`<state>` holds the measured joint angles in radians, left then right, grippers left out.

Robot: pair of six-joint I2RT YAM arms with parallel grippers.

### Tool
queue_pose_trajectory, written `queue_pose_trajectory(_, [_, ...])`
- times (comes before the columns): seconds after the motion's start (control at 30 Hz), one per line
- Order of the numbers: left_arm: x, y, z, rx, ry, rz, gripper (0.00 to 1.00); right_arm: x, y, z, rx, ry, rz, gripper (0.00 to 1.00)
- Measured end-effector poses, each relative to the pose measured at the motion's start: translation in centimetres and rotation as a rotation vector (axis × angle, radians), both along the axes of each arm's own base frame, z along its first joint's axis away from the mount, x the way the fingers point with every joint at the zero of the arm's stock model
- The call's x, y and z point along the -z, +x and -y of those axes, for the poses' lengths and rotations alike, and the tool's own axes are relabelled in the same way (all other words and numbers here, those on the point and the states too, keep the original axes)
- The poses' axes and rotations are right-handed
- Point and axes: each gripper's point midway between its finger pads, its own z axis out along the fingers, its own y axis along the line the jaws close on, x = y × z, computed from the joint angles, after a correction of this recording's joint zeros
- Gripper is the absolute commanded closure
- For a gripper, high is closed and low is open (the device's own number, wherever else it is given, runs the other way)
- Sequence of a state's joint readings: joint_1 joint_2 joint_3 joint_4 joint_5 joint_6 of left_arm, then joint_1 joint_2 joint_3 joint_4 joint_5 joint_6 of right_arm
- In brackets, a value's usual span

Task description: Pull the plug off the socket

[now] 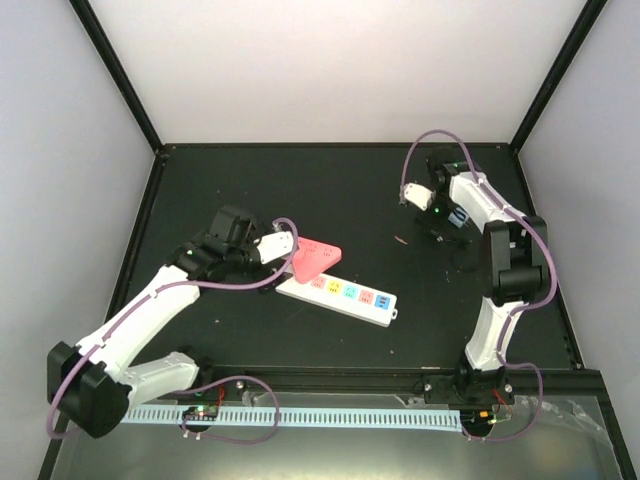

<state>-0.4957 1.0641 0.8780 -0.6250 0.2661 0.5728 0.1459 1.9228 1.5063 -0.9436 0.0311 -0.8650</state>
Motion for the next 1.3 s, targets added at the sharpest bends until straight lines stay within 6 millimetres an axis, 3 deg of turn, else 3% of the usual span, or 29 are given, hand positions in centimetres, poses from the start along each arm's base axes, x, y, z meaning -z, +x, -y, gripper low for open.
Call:
queue_pose_trajectory(0.13, [1.8,0.1,-0.3,-0.005,0.039,-0.065,0.01,-2.9,0.9,-1.8,0.010,0.105,0.034,0.26])
queue_pose_trajectory(0.3, [1.7,0.0,-0.3,0.021,0.048,-0.049,0.01,-8.4,2.0,-5.4,0.004,0.321,0.076,0.19])
queue_pose_trajectory(0.43, [1.8,-0.1,-0.4,0.043,0.060,-0.034,0.01,-11.8,1.4,-8.8,-0.007,0.506,0.055,0.14])
queue_pose_trajectory(0.5, [2.2,-0.2,-0.5,0.051,0.066,-0.030,0.01,-12.3,0.5,-10.8,-0.012,0.593,0.006,0.13])
queue_pose_trajectory(0.63, [3.0,-0.7,-0.8,0.061,0.075,-0.027,0.01,-11.4,-1.9,-15.4,-0.021,0.732,-0.158,0.13])
queue_pose_trajectory(0.8, [3.0,-1.0,-1.0,0.080,0.078,0.018,0.01,-8.1,-4.4,-19.7,0.026,0.853,-0.417,0.13])
queue_pose_trajectory(1.0, [4.2,-1.0,-1.7,0.129,0.143,0.109,0.01,-4.7,-5.7,-21.7,0.106,0.872,-0.586,0.15])
queue_pose_trajectory(1.2, [6.4,0.2,-2.7,0.184,0.253,0.262,0.01,-3.7,-6.8,-24.1,0.079,0.855,-0.618,0.19])
queue_pose_trajectory(1.3, [6.5,1.2,-2.4,0.212,0.284,0.334,0.03,-2.5,-6.5,-24.7,0.090,0.847,-0.637,0.20])
